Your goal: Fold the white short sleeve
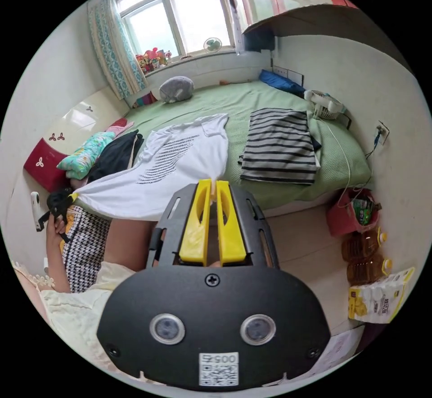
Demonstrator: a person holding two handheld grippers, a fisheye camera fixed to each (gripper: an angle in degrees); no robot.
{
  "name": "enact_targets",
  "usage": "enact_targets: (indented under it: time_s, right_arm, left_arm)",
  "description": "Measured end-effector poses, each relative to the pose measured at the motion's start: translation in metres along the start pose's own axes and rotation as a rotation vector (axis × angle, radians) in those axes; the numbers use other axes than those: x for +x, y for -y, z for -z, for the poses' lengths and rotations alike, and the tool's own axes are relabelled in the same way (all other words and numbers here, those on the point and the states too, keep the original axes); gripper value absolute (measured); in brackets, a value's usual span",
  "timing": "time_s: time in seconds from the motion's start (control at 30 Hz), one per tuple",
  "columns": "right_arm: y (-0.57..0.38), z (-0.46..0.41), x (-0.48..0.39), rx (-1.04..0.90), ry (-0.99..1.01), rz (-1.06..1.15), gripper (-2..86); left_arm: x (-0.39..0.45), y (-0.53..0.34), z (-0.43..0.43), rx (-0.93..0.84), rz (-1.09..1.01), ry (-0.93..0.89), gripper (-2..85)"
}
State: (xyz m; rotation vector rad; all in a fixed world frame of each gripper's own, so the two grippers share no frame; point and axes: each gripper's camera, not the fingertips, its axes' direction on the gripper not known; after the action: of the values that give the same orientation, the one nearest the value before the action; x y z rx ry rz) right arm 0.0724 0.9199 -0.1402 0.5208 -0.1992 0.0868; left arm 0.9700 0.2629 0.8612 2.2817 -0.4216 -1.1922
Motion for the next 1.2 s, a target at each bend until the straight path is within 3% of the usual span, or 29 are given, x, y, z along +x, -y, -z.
enact_targets:
  time_s: [0.63, 0.87, 1.2]
  right_arm:
    - [-0.055, 0.087, 0.005, -0.009, -0.031, -0.049, -1.2]
    - [-0.047, 0.087, -0.002, -0.039, -0.031, -0.048, -1.3]
    - [0.009, 0.051, -0.032, -0.159, -0.128, 0.11, -1.3]
  left_arm:
    - [0.032, -0.019, 0.112, 0.056, -0.05, -0.029, 1.9]
    - [0.04, -0.005, 0.104, 0.014, -0.068, -0.01, 2.1]
    - [0.066, 0.052, 0.06, -0.132, -0.249, 0.075, 2.7]
